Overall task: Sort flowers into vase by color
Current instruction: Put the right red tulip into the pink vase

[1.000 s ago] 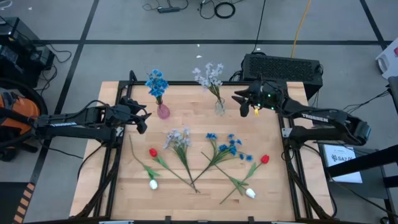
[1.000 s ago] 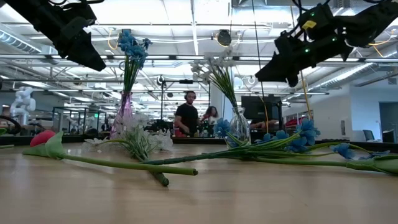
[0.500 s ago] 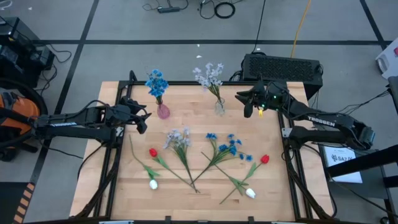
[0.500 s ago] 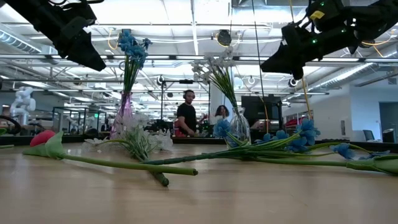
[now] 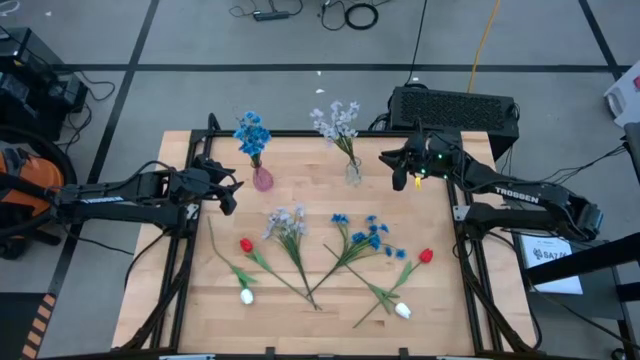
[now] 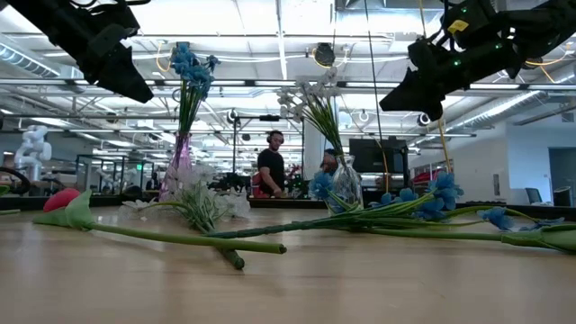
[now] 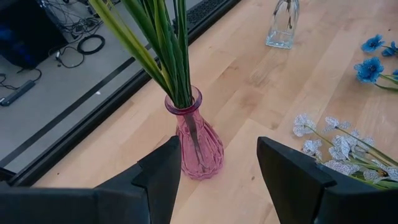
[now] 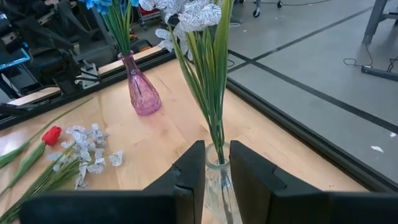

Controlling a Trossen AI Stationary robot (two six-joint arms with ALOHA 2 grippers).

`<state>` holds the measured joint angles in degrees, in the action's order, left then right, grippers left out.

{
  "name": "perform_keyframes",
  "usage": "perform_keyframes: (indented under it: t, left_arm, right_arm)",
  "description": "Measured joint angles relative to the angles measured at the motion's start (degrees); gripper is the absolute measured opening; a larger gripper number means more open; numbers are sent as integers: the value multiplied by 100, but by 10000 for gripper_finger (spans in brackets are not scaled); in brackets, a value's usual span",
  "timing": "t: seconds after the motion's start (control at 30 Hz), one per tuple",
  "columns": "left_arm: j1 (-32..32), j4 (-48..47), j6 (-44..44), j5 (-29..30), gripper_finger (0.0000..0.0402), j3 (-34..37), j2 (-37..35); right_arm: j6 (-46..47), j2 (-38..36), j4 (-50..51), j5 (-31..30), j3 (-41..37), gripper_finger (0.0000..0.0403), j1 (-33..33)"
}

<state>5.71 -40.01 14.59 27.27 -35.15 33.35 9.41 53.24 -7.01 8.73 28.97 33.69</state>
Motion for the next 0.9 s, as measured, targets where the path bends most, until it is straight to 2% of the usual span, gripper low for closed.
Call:
perform_keyframes:
  t: [0.4, 0.6, 0.7, 0.9]
  left_arm:
    - [-1, 0, 0, 0, 217, 1, 1]
    - [0, 0, 0, 1, 217, 1, 0]
    - [-1, 0, -1, 1, 217, 1, 2]
    - [1, 0, -9, 0, 217, 0, 0]
  right_arm:
    - [0, 2, 104, -151, 0, 64, -7]
    - [103, 2, 419, -180, 0, 36, -63]
    - [277, 2, 495, -332, 0, 8, -265]
    - [1100, 2, 523, -1052, 0, 1, -1045]
